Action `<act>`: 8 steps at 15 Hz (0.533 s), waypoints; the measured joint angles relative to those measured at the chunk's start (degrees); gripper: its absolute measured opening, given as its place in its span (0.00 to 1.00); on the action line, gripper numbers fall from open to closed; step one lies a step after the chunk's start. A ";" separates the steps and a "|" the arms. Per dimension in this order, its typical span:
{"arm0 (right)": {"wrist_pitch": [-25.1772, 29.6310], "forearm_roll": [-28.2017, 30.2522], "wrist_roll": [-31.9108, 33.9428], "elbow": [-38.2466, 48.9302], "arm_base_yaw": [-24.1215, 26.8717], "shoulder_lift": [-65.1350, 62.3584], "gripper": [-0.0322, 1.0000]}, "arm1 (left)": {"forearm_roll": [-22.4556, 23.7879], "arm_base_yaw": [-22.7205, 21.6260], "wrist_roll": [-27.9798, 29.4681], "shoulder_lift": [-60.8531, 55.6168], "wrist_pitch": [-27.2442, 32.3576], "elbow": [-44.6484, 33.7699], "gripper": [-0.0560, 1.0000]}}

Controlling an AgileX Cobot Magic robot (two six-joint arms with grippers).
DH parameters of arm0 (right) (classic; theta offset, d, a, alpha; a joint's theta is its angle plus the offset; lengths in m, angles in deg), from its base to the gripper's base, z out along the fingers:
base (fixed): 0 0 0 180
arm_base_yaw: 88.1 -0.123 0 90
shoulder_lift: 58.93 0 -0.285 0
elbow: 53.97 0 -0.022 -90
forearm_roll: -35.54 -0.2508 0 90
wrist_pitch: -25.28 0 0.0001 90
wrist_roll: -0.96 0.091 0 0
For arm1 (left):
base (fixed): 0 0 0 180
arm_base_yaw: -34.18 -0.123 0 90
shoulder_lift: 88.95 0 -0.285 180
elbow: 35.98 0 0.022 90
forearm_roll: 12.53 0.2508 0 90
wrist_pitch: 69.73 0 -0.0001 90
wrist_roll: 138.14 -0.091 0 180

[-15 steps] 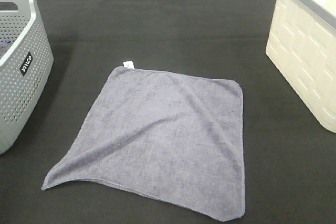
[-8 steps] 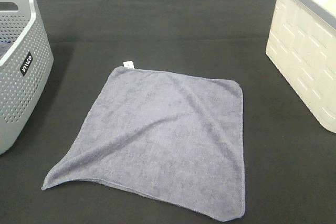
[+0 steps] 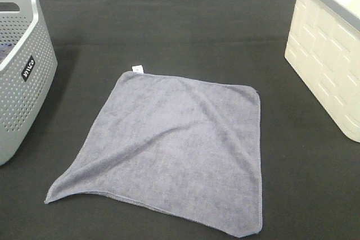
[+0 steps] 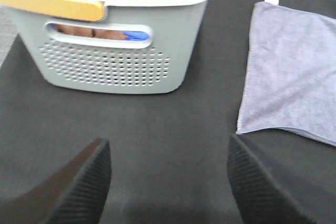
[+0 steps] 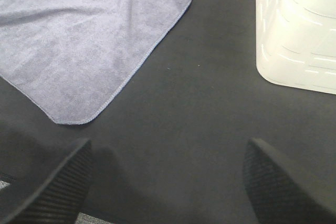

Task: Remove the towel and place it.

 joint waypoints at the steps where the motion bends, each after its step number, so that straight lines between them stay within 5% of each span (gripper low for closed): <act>1: -0.23 0.00 0.00 0.11 0.00 0.00 0.77 | -0.11 0.00 -1.43 0.00 -0.69 -0.23 0.62; 8: -0.46 0.00 0.00 0.17 0.00 0.00 0.77 | -1.49 0.00 -3.72 0.00 -6.65 -2.75 0.63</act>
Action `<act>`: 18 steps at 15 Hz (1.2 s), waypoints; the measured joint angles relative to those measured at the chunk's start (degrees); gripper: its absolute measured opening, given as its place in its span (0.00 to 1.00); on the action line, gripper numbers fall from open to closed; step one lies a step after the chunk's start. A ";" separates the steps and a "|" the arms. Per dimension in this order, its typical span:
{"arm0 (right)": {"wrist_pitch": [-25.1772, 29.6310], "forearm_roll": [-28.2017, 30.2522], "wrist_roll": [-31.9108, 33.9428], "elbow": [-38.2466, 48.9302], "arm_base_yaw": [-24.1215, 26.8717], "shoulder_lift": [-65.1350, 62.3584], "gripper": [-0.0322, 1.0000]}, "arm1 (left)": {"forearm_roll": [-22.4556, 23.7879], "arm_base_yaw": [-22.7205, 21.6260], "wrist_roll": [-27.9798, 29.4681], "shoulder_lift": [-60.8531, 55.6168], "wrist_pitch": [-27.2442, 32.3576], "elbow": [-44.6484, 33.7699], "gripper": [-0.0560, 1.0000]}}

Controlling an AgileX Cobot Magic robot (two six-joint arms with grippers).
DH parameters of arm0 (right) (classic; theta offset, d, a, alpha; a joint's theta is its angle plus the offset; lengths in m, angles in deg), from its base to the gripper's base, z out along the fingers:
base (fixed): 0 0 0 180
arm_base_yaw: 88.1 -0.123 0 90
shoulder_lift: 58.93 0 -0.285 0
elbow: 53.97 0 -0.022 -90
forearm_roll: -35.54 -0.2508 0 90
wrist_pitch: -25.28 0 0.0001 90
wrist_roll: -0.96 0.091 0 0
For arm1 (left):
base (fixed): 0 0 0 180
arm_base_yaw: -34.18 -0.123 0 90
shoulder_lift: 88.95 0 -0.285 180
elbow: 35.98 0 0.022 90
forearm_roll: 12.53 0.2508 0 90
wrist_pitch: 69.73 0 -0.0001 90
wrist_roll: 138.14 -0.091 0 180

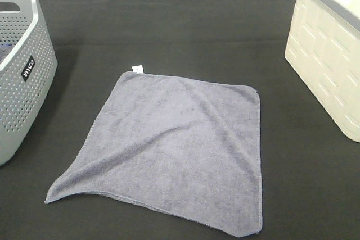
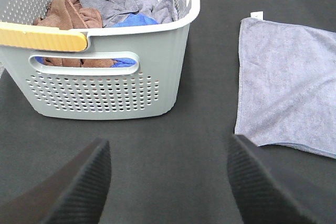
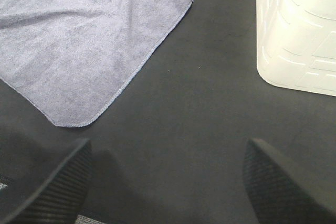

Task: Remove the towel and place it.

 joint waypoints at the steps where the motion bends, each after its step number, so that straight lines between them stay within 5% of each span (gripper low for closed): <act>1: 0.00 -0.11 0.00 0.00 0.00 0.00 0.77 | 0.00 0.00 0.00 0.00 0.00 0.00 0.63; 18: -0.06 -2.23 0.23 0.11 0.00 0.00 0.77 | -1.49 0.00 0.00 0.00 0.00 0.00 0.62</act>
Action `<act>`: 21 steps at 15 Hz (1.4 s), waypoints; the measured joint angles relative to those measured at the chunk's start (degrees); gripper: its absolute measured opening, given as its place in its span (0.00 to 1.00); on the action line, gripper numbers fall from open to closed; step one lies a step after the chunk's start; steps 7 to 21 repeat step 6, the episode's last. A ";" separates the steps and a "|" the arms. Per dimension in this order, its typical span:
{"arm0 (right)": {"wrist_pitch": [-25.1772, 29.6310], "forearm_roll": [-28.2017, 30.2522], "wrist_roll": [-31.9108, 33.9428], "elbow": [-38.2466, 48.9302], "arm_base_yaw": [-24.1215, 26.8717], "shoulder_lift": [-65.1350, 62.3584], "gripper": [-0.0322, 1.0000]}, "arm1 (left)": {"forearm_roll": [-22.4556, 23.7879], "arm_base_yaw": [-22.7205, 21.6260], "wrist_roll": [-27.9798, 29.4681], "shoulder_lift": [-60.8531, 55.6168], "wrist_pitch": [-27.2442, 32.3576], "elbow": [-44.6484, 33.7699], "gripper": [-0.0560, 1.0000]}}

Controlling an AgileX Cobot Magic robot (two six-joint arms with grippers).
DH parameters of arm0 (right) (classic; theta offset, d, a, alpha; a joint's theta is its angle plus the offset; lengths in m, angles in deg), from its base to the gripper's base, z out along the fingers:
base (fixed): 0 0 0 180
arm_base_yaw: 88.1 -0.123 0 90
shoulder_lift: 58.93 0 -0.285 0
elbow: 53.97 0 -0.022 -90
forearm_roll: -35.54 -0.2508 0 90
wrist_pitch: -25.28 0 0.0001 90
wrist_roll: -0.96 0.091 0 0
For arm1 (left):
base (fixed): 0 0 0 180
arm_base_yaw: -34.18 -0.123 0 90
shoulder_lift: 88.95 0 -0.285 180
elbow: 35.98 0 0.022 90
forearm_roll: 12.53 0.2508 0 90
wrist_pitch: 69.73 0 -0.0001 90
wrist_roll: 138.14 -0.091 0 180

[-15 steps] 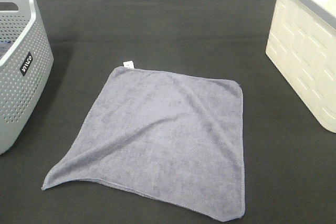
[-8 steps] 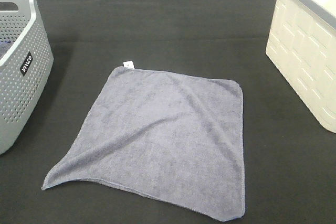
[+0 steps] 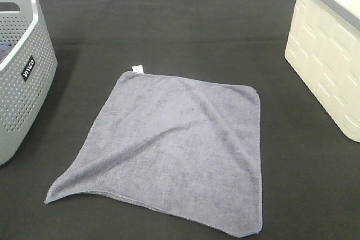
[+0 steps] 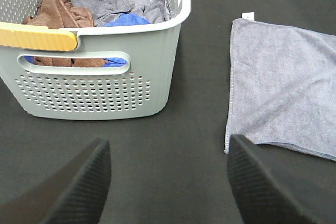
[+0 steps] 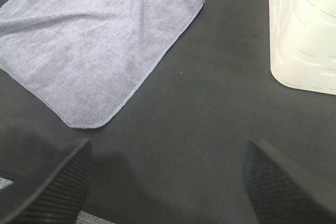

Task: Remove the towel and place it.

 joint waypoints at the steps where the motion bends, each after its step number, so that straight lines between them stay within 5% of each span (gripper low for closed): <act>1: 0.00 0.00 0.00 0.00 0.00 0.00 0.77 | 0.00 0.00 0.00 0.00 0.00 0.00 0.62; 21: 0.00 -0.06 0.00 0.00 0.00 0.00 0.77 | 0.00 0.00 0.00 0.00 0.00 0.00 0.63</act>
